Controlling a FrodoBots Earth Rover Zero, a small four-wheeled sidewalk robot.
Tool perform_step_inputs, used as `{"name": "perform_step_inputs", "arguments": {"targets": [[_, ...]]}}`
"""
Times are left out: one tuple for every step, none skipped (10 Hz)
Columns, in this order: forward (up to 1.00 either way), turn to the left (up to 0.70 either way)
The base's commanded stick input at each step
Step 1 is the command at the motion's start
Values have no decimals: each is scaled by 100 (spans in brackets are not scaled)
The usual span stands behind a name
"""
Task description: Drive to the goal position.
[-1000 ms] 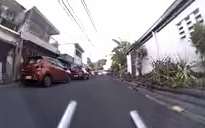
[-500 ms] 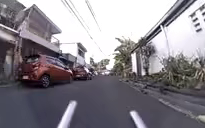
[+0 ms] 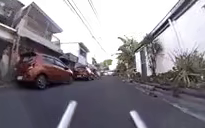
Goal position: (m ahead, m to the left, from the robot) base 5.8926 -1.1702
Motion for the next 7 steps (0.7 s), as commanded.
{"name": "perform_step_inputs", "arguments": {"targets": [[100, -40], [100, -34], [100, -22], [100, 0], [100, 0], [100, 0], [100, 0]]}}
